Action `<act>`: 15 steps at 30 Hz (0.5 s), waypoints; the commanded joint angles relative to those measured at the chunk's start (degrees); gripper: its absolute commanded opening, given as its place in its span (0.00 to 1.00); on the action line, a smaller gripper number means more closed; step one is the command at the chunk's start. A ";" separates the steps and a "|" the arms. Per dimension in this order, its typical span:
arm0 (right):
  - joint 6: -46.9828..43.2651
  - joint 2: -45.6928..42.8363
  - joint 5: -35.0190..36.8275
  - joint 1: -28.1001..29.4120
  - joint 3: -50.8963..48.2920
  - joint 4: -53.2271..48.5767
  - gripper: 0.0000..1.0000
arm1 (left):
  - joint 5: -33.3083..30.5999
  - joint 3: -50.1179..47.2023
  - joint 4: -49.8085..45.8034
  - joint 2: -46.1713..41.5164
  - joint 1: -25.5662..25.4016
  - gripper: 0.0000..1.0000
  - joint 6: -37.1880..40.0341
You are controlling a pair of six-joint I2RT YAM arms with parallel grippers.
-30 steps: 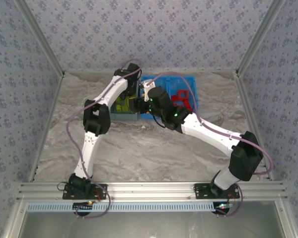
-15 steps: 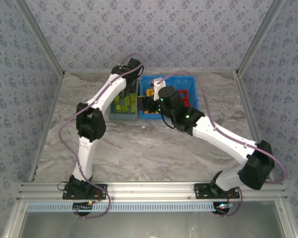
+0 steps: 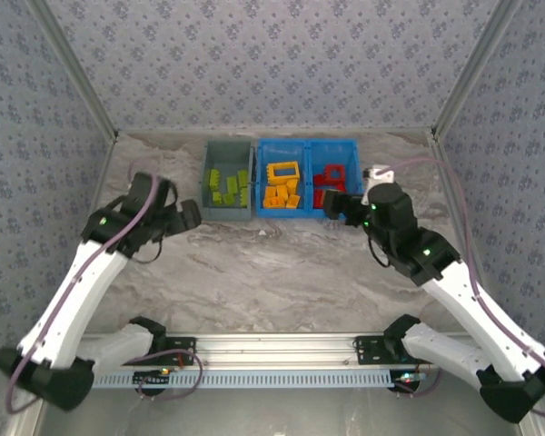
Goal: Sort the legos into containers by color
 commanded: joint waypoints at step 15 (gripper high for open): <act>-11.32 1.56 15.52 -23.87 -29.40 31.21 1.00 | -29.52 -31.65 47.17 -11.18 6.83 1.00 18.08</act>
